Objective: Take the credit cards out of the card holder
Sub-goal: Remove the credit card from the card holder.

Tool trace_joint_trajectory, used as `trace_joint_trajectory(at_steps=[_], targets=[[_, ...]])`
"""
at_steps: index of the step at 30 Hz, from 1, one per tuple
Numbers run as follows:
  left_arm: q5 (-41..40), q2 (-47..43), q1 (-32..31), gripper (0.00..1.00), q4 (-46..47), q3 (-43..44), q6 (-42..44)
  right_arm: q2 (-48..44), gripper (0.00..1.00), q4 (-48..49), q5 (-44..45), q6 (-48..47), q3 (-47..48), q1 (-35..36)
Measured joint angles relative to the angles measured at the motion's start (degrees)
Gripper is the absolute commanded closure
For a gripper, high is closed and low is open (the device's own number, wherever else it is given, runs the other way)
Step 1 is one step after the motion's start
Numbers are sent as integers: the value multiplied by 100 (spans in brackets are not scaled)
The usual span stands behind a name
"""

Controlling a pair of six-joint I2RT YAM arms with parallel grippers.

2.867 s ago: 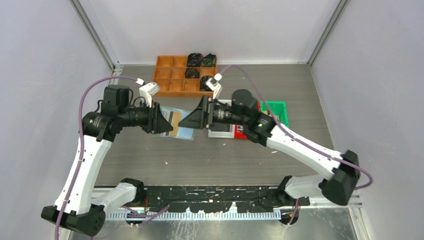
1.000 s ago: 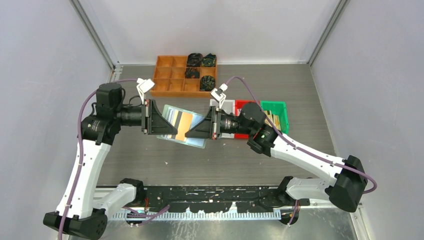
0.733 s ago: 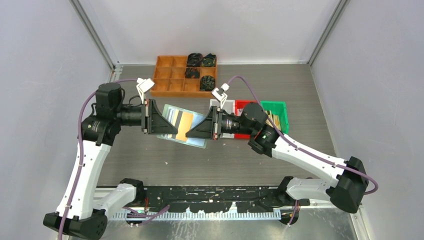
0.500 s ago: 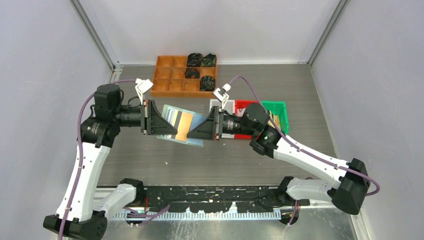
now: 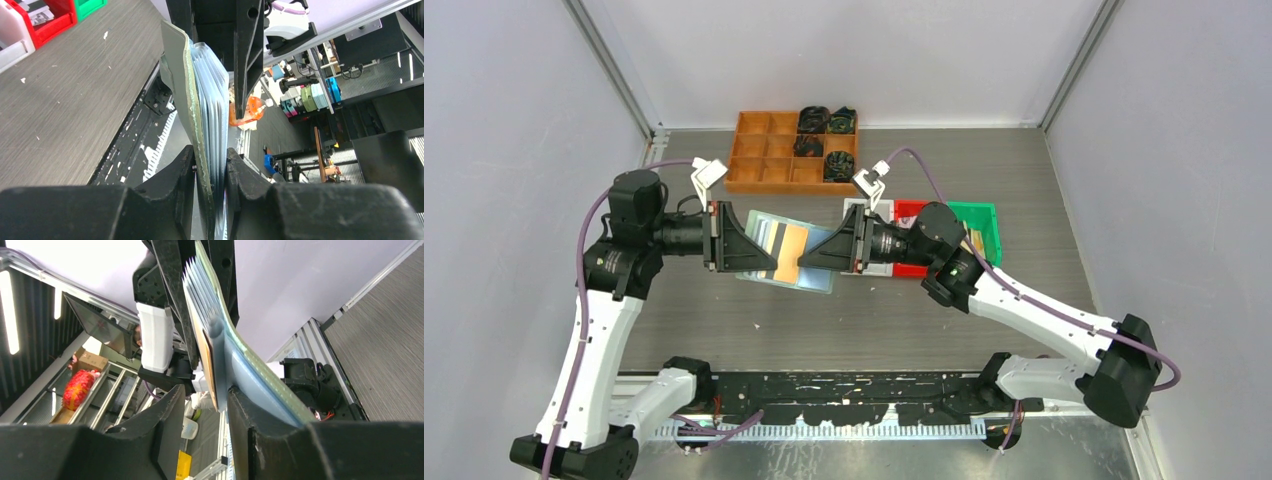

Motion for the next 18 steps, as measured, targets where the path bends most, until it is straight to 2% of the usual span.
trace_joint_trajectory(at_steps=[7, 9, 11, 14, 18], targets=[[179, -98, 4, 93, 87, -81, -66, 114, 72, 529, 20, 319, 0, -96], [203, -103, 15, 93, 96, -81, -76, 157, 79, 621, 11, 376, 0, -101], [221, -103, 22, 89, 103, -81, -81, 190, 85, 651, -9, 424, 0, -111], [256, -103, 22, 77, 136, -81, -96, 197, 92, 667, -22, 457, -9, -120], [293, -103, 15, 77, 181, -81, -116, 109, 96, 793, 31, 446, -146, -114]])
